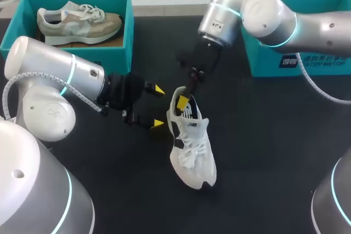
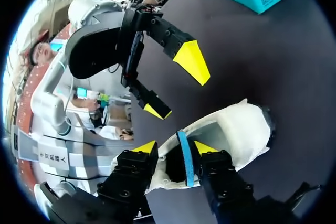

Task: Take the shoe out of the shoebox, open the shoe tongue, remove and reinsert the insole, then place the shoe into the shoebox

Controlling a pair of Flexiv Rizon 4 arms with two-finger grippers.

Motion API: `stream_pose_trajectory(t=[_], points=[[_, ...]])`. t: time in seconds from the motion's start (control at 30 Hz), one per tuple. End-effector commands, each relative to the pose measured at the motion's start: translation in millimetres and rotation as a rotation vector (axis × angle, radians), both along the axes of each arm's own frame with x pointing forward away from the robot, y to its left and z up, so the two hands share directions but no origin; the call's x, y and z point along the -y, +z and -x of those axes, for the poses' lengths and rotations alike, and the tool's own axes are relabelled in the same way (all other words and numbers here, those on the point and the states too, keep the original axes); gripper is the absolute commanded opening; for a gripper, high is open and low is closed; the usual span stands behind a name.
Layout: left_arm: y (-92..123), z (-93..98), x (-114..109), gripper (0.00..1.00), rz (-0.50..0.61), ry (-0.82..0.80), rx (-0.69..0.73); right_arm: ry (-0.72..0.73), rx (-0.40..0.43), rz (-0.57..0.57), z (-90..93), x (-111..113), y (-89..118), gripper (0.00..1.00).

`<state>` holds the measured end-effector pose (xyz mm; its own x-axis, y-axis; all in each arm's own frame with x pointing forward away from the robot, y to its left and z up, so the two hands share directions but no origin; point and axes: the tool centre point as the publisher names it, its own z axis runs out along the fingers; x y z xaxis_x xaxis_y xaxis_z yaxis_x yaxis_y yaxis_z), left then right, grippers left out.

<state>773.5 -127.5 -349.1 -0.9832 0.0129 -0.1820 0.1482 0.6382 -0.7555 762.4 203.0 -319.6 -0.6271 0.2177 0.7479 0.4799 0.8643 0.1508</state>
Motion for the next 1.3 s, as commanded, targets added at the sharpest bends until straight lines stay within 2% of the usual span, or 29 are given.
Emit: stream_pose_trajectory(t=[0.03,0.17,0.27,0.4,0.6,0.67,0.73,0.83,0.87,0.9,1.23,1.3], points=[[0,-0.6,2,1.00,-0.004,-0.001,-0.001,-0.003,0.031,0.007,0.6,3,7,0.39],[0,-0.6,2,1.00,-0.004,-0.001,-0.001,0.008,0.021,-0.001,1.3,0,2,0.25],[0,-0.6,2,1.00,-0.004,-0.001,-0.001,0.007,0.017,-0.005,2.3,-1,0,0.21],[0,-0.6,2,1.00,-0.004,-0.001,-0.001,0.007,0.025,-0.001,1.2,-1,1,0.22],[0,-0.6,2,1.00,-0.004,-0.001,-0.001,0.007,0.049,0.007,-0.9,2,10,0.31],[0,-0.6,2,1.00,-0.004,-0.001,-0.001,0.009,0.058,0.009,-1.6,2,12,0.31],[0,-0.6,2,1.00,-0.004,-0.001,-0.001,0.012,0.060,0.009,-2.2,2,13,0.26],[0,-0.6,2,1.00,-0.004,-0.001,-0.001,0.019,0.062,0.008,-3.7,-1,12,0.11],[0,-0.6,2,1.00,-0.004,-0.001,-0.001,0.022,0.061,0.006,-4.1,-2,11,0.02],[0,-0.6,2,1.00,-0.004,-0.001,-0.001,0.027,0.061,0.002,-4.9,-4,10,0.00],[0,-0.6,2,1.00,-0.004,-0.001,-0.001,0.057,0.051,-0.012,-9.7,-10,-3,0.00],[0,-0.6,2,1.00,-0.004,-0.001,-0.001,0.057,0.053,-0.009,-10.2,-10,-3,0.17]])
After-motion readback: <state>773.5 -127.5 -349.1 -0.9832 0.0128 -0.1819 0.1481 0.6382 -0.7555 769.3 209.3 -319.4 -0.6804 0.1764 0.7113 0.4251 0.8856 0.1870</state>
